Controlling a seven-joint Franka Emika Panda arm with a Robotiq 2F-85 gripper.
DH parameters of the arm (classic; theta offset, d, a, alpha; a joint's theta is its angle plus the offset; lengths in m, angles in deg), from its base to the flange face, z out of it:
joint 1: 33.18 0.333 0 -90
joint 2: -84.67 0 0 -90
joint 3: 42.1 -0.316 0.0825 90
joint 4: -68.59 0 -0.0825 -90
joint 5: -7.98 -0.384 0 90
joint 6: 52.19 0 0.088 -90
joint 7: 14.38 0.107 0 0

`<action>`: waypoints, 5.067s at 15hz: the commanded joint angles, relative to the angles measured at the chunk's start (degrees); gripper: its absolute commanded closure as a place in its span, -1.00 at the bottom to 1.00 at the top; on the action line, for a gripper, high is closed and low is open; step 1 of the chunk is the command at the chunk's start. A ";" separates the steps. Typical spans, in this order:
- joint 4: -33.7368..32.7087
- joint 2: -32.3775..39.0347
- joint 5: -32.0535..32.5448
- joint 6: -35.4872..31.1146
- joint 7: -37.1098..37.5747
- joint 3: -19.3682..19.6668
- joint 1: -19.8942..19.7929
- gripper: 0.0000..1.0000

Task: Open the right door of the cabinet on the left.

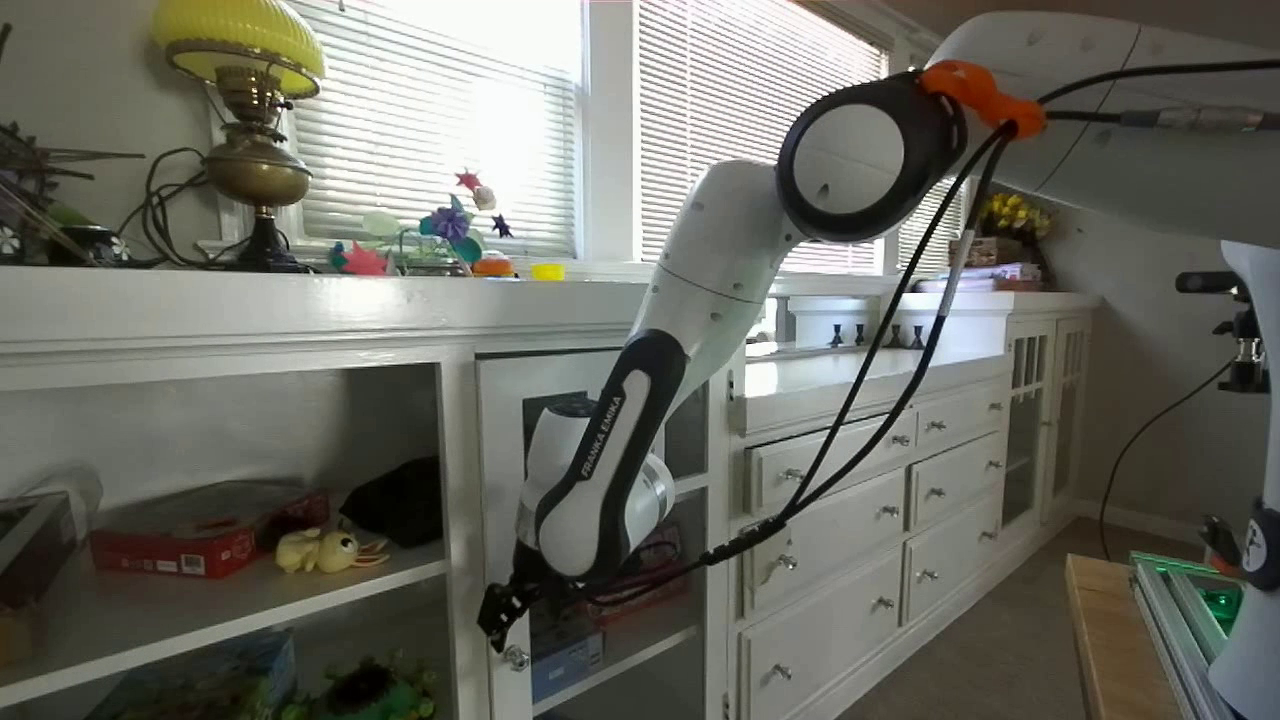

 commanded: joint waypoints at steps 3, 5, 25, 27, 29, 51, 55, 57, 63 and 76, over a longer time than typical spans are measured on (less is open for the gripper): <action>-8.06 6.49 -2.33 0.69 -0.34 -0.53 -0.58 -1.00; -9.96 8.24 -2.41 0.59 -0.17 -0.19 -0.38 -1.00; -19.44 15.47 -3.51 0.91 1.48 2.59 0.52 0.38; -19.72 15.51 -3.48 1.10 1.34 2.36 0.38 0.62; -19.84 15.50 -3.47 1.24 1.26 2.08 0.36 0.68; -1.07 8.57 -2.24 -13.69 -4.96 -0.66 2.63 0.84; 6.77 5.31 -1.91 -18.91 -8.11 -2.34 1.85 0.84; 10.55 3.94 -1.40 -21.26 -9.96 -3.10 1.37 0.84; 22.03 -0.01 2.28 -27.51 -16.21 -7.12 -2.47 0.84; 37.94 -1.54 21.40 -37.48 -24.97 -11.36 -16.68 0.84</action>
